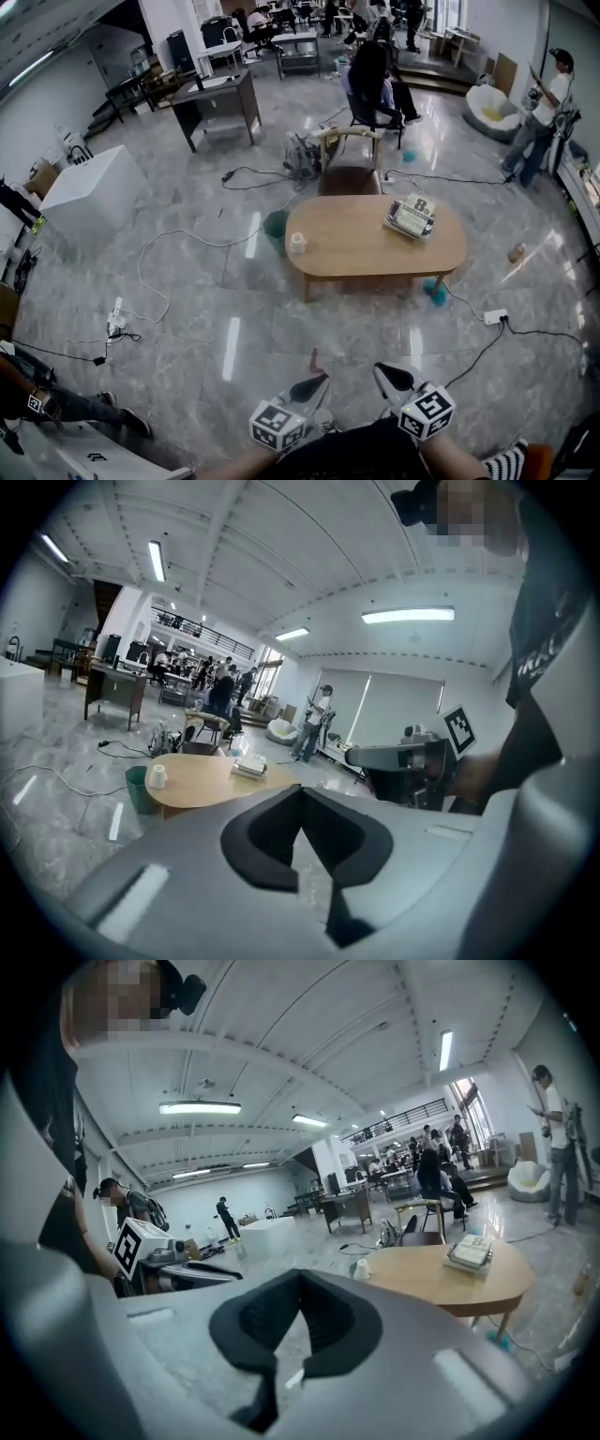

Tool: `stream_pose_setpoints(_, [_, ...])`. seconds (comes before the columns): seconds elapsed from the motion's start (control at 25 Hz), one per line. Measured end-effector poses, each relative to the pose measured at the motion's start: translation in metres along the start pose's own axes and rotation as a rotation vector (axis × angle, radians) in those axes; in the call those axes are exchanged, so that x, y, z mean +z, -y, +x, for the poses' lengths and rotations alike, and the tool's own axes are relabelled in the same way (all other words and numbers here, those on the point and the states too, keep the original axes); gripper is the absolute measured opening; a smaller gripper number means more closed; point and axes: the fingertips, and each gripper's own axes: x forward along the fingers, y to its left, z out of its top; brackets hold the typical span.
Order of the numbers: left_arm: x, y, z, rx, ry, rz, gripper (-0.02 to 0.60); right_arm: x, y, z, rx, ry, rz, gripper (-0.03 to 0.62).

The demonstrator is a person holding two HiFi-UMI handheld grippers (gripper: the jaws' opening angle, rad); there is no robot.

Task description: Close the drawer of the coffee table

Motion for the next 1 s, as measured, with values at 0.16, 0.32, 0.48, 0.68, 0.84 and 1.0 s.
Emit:
stream_pose_setpoints(0.16, [-0.002,0.021,-0.005,0.023,0.006,-0.024,0.005,-0.003,-0.009,-0.025,0.058,-0.02,-0.026,0.002])
stream_pose_setpoints(0.32, [-0.003,0.043,0.006,0.055,0.027,-0.065,0.005,-0.009,-0.001,-0.048,0.112,-0.033,-0.059,0.002])
stream_pose_setpoints(0.48, [-0.004,0.09,0.034,0.031,0.016,-0.067,0.005,-0.007,0.013,-0.081,0.153,-0.026,-0.072,0.002])
stream_pose_setpoints(0.68, [-0.009,0.166,0.071,-0.044,-0.009,-0.054,0.005,-0.007,0.032,-0.131,0.207,-0.015,-0.066,0.002])
stream_pose_setpoints(0.84, [-0.022,0.206,0.09,-0.069,-0.045,-0.029,0.005,-0.014,0.04,-0.165,0.257,-0.019,-0.05,0.002])
stream_pose_setpoints(1.0, [-0.023,0.228,0.104,-0.053,-0.031,-0.054,0.005,-0.026,0.05,-0.189,0.3,-0.033,-0.042,0.002])
